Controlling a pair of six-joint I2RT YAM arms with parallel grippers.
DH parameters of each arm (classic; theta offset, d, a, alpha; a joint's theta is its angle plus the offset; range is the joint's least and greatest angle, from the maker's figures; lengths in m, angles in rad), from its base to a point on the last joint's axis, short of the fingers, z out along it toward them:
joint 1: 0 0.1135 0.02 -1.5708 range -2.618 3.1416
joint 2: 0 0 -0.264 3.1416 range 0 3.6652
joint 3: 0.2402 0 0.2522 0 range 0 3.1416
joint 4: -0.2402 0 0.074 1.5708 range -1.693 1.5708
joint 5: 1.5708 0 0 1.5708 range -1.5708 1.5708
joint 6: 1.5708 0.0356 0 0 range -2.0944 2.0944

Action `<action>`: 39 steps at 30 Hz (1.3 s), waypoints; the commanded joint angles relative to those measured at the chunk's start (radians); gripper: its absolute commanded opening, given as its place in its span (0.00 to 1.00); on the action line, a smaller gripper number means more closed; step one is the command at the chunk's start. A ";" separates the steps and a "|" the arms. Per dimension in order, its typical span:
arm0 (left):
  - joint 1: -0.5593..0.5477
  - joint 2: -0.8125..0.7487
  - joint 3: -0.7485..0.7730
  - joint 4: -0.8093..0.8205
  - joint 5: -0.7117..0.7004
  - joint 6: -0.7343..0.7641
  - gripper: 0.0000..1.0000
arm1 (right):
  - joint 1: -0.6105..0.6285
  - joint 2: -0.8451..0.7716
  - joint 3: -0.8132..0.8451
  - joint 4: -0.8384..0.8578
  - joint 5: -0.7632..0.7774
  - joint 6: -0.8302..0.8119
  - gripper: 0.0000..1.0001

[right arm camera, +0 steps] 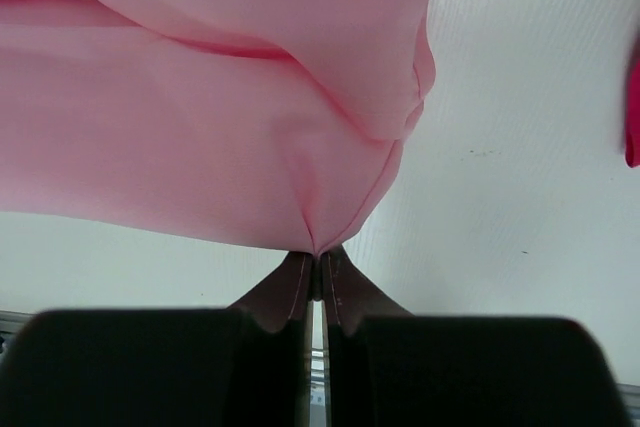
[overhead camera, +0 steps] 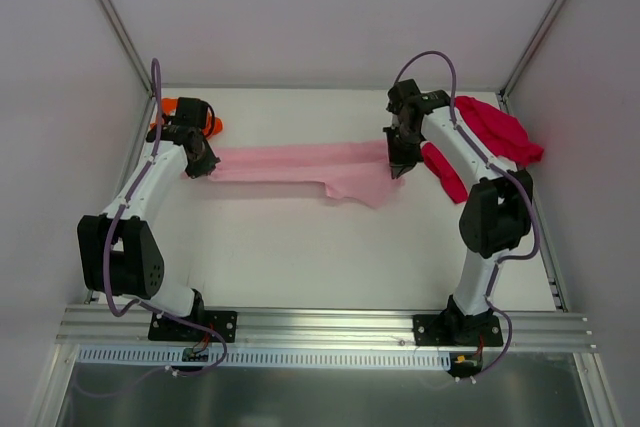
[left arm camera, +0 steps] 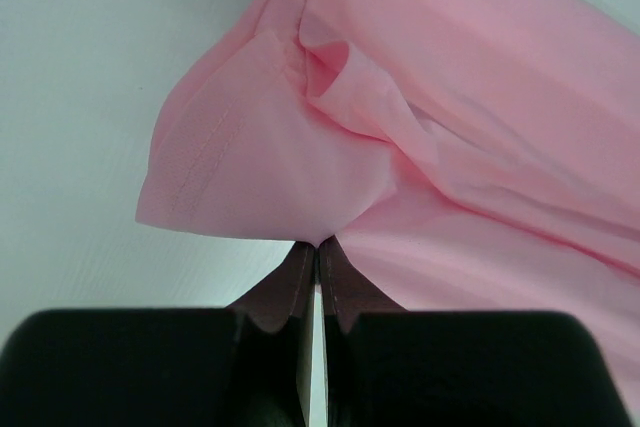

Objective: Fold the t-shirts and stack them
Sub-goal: Fold the other side of the tshirt into a rectangle

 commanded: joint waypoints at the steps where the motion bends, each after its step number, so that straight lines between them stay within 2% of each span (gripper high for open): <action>1: -0.006 -0.023 0.022 -0.006 -0.022 0.029 0.00 | -0.014 -0.065 0.027 -0.043 0.082 0.013 0.01; 8: -0.004 0.131 0.101 0.044 -0.010 0.031 0.00 | -0.029 0.016 0.087 0.037 0.073 0.012 0.01; 16: -0.006 0.334 0.259 0.040 0.023 0.018 0.00 | -0.032 0.122 0.162 0.088 0.037 0.007 0.01; 22: -0.006 0.389 0.332 0.034 0.020 0.034 0.00 | -0.034 0.175 0.187 0.103 0.036 0.004 0.01; 29: -0.006 0.403 0.347 0.029 0.010 0.049 0.00 | -0.043 0.189 0.179 0.172 0.046 0.038 0.01; 33: -0.006 0.403 0.341 0.027 0.007 0.055 0.00 | -0.058 0.218 0.271 0.155 0.040 0.032 0.01; 35: -0.006 0.402 0.339 0.021 0.009 0.054 0.00 | -0.070 0.247 0.320 0.120 -0.011 0.054 0.01; 39: -0.006 0.399 0.326 0.030 0.012 0.054 0.00 | -0.076 0.237 0.348 0.161 0.043 0.062 0.01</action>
